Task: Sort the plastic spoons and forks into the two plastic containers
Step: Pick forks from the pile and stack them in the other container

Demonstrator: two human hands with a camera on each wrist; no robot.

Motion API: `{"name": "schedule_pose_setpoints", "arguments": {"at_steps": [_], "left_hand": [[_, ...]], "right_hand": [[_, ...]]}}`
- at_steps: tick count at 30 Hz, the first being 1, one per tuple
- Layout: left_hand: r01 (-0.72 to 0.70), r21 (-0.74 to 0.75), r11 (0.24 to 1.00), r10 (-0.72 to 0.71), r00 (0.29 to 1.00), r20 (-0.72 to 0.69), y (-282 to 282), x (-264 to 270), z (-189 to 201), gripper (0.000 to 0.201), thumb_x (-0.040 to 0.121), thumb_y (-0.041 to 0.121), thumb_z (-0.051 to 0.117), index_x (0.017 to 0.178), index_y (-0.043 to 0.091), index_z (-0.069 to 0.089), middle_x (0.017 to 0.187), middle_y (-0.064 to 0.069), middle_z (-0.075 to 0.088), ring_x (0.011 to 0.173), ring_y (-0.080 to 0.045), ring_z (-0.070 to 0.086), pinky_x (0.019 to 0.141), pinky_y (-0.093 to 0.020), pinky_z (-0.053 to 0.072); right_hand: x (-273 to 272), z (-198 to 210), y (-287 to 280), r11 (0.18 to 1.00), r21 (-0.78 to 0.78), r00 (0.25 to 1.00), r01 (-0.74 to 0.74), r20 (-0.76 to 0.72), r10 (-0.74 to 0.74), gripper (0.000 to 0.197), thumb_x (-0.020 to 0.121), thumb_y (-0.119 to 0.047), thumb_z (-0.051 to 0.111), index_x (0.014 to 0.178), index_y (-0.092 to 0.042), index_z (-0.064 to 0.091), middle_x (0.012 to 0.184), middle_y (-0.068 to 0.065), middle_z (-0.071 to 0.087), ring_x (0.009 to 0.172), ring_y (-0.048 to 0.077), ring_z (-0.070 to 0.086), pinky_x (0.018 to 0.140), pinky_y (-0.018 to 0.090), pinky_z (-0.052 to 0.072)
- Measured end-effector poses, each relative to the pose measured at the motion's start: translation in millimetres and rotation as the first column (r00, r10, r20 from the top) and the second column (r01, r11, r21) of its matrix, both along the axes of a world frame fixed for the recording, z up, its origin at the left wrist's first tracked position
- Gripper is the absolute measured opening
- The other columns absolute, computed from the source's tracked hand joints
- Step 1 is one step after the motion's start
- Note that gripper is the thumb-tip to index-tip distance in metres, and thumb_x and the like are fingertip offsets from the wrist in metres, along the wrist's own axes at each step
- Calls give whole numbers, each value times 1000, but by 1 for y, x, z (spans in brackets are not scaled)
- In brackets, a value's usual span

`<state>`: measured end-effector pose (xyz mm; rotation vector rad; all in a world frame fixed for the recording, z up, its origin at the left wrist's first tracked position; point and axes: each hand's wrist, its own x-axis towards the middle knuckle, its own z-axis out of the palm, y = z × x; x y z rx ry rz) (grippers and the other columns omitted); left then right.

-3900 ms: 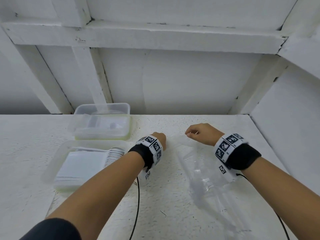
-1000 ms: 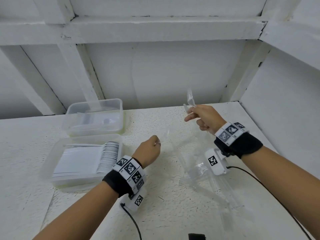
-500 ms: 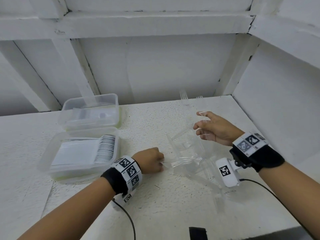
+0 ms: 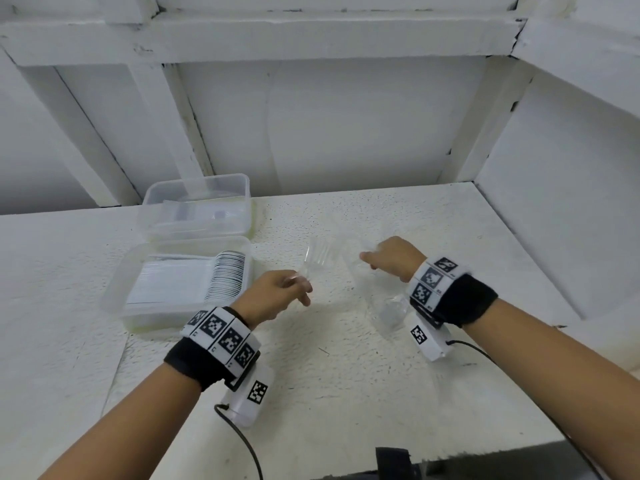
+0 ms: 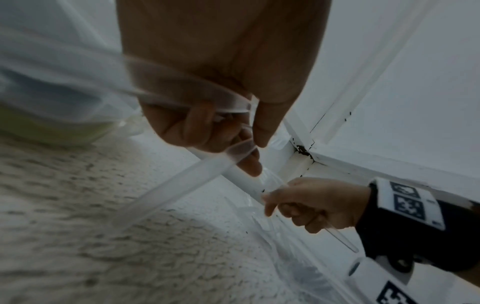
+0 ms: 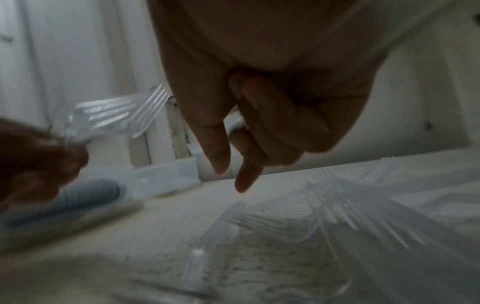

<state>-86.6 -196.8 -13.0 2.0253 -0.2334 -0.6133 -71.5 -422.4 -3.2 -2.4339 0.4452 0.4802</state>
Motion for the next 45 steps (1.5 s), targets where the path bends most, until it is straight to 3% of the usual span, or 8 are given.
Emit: {"name": "schedule_pose_setpoints", "arguments": {"at_steps": [5,14,20,25,30,35,41,45], "left_hand": [[-81,-61,995,78,996,-41,7,-5,1,18,96,25,48,89,15,62,77,10,67,58,-8,36,47,-18,30],[-170,-213,962,145,981,-130,12,-12,1,21,98,18,43,84,12,58,74,1,64,65,-10,55,58,-22,44],[-223,-225,949,178,963,-204,13,-12,1,21,99,17,42,84,10,53,73,-4,60,62,-13,55,54,-23,46],[-247,-234,940,192,954,-231,13,-13,-1,20,99,16,41,84,10,53,72,-5,59,62,-13,54,57,-25,47],[-255,-236,938,201,952,-231,13,-14,-1,20,99,16,42,83,9,53,72,-6,59,62,-14,54,60,-27,48],[-309,-295,904,243,940,-238,12,-16,1,15,98,11,45,84,9,50,70,-9,55,57,-17,56,60,-30,53],[-379,-227,897,376,925,-60,12,-13,4,16,97,21,46,83,15,45,68,-2,46,53,-13,43,46,-21,39],[-391,-271,880,421,905,62,14,-7,13,15,96,17,47,82,13,44,69,-1,44,56,-11,42,47,-19,40]], "right_hand": [[9,-15,20,918,-318,971,-235,-111,211,40,87,-39,60,65,-13,39,65,0,46,57,14,45,48,23,33],[12,-25,35,891,-365,963,-270,-106,248,30,89,-16,53,64,-12,37,64,0,42,53,13,39,46,22,29],[17,-27,29,915,-315,968,-251,-56,246,34,89,-33,58,108,-7,49,92,4,53,80,20,51,60,26,38],[22,-31,35,919,-329,976,-216,-81,200,20,87,-18,58,73,-11,46,65,0,42,56,13,42,47,22,30],[31,-26,34,997,-67,997,-48,-72,43,27,84,-14,61,65,-10,41,64,2,43,56,14,41,53,24,35],[29,-5,37,952,297,997,77,-23,-73,15,87,-12,56,74,-9,48,67,4,45,48,12,35,40,21,29],[17,42,40,745,666,958,22,198,-205,9,93,-19,48,87,-15,51,67,-1,47,36,3,27,33,15,21],[8,59,35,505,862,930,47,146,-337,14,97,-20,49,83,-16,49,65,-2,46,34,2,24,33,13,19]]}}
